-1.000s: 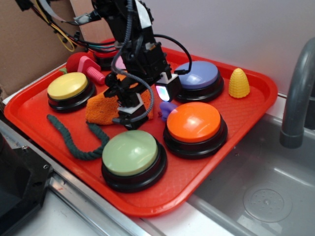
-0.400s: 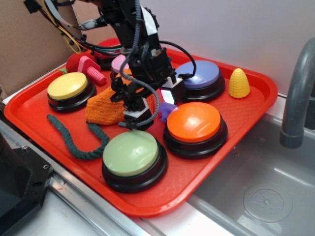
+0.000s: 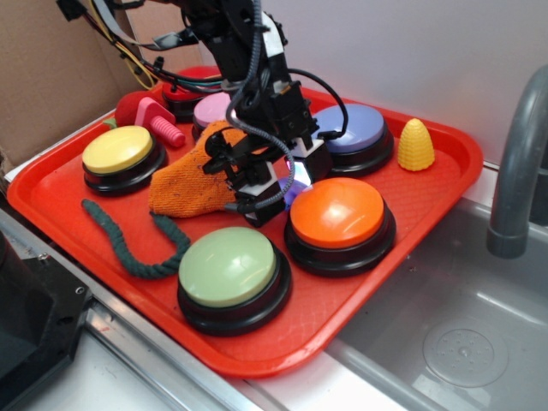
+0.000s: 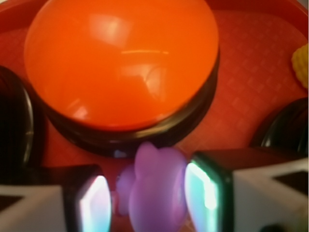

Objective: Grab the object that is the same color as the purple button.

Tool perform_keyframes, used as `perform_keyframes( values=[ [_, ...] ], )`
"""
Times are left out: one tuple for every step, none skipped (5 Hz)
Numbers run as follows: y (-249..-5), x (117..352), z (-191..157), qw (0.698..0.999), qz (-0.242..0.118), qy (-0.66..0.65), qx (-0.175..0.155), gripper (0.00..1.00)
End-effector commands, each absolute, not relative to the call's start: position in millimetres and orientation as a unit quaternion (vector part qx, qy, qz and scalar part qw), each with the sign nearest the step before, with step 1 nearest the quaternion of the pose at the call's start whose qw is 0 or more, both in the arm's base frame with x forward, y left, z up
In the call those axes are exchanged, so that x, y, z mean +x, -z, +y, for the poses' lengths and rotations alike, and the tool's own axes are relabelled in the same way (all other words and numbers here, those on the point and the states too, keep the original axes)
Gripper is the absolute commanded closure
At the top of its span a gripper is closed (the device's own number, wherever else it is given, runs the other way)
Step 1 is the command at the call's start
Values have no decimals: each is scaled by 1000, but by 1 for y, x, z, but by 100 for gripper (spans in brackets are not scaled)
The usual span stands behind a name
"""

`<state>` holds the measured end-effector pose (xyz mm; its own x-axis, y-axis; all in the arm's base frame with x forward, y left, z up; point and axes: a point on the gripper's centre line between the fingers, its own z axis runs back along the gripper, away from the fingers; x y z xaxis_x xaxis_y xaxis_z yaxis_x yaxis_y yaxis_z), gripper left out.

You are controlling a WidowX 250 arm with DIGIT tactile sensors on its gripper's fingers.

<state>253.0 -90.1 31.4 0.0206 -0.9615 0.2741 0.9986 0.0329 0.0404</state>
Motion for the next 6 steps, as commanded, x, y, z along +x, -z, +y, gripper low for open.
perform_keyframes(
  values=[
    [-41, 258, -94, 719, -127, 679, -79, 100],
    [-58, 259, -83, 760, -125, 635, -60, 100],
    [-85, 256, -67, 812, -132, 564, -68, 100],
    [-108, 251, -51, 880, -97, 459, -78, 100],
    [-126, 246, -36, 936, -29, 352, -11, 100],
    [-144, 232, -11, 972, -11, 233, 28, 100]
  ],
)
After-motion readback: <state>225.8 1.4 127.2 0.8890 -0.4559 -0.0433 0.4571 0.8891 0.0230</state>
